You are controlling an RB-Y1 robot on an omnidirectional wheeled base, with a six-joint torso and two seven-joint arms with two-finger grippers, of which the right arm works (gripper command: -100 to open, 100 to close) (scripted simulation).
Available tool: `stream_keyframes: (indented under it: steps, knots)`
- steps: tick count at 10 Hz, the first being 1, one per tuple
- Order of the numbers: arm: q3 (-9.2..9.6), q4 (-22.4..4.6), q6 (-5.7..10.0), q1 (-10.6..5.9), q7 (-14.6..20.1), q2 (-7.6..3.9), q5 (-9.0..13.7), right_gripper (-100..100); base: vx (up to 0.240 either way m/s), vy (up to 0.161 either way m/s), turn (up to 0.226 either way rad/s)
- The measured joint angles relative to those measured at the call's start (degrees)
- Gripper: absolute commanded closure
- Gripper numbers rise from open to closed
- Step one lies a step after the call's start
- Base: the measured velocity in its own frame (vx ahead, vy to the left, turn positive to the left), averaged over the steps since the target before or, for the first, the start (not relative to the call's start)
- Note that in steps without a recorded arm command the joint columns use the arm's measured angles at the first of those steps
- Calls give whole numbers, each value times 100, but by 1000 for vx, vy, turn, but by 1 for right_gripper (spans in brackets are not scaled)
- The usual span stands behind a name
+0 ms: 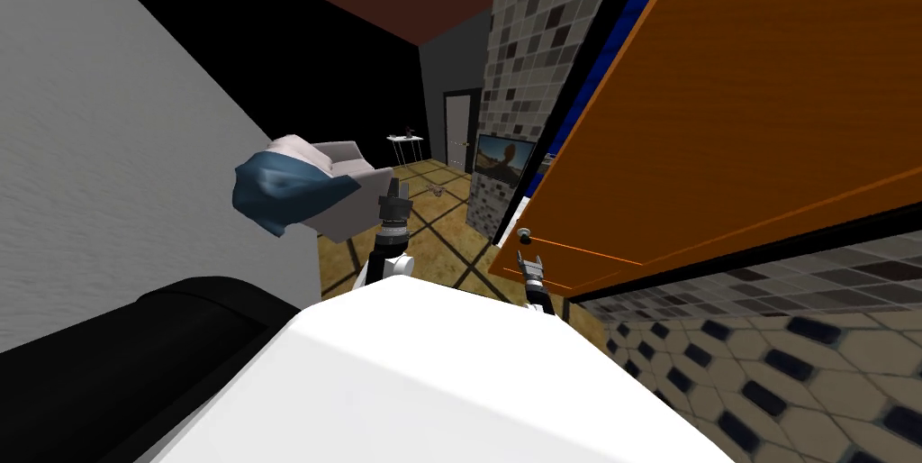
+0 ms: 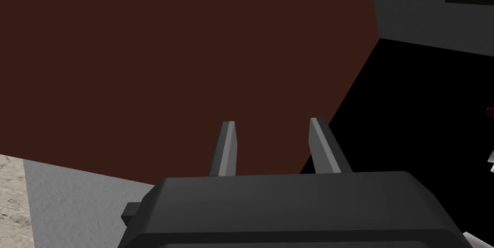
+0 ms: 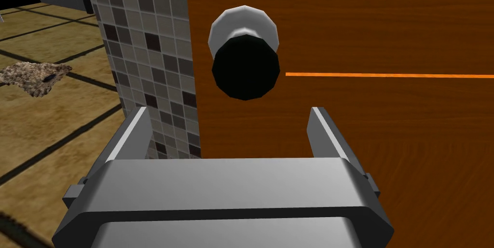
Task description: Pull the door open
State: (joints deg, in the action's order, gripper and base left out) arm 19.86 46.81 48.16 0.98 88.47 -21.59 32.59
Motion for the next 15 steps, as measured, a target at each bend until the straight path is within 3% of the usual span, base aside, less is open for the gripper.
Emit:
stream_keyframes:
  steps: [5,7,9,14,15]
  knots:
    - [-540,-114,10,-4,-309,273,118,-100,8,-47,199]
    - [-779,32,-54,105,-483,362,179,-100,3,-50,198]
    - [-989,-103,-24,58,-557,441,224,-100,6,-53,214]
    - [-1530,-35,-79,145,-883,681,352,-100,-7,-64,223]
    - [-1658,-165,-46,89,-938,747,377,-100,-23,-89,237]
